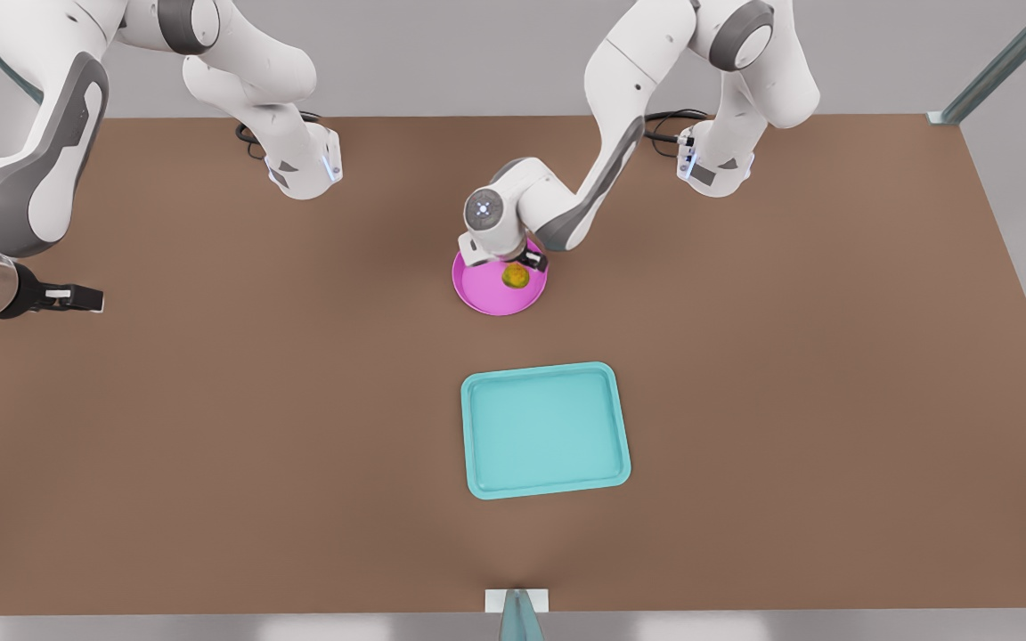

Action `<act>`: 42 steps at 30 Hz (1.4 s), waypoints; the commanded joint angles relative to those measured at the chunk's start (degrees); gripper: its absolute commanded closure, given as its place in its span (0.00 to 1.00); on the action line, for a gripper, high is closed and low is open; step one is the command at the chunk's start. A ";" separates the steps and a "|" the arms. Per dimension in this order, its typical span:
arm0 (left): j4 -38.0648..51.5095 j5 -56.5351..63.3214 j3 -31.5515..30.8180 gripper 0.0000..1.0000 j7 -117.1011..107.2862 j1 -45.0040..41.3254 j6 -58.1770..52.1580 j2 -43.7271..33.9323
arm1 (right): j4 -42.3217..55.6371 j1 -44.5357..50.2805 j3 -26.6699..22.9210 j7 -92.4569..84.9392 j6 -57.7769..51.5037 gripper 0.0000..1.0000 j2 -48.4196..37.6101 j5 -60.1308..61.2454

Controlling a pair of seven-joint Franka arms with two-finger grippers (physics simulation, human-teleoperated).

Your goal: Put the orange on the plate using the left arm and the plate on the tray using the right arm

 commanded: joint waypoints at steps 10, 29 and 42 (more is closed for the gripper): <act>21.78 10.25 -5.02 0.00 15.14 47.07 -36.31 -18.22 | -21.45 1.85 0.40 -5.07 17.68 0.00 12.24 42.31; 18.69 9.98 -6.69 0.00 12.93 50.06 -33.83 -21.04 | -51.96 44.04 2.51 -6.13 66.64 0.00 2.48 50.92; 18.69 9.98 -6.69 0.00 12.75 50.06 -33.74 -20.87 | -50.99 46.24 7.08 -6.75 65.15 0.00 5.03 53.29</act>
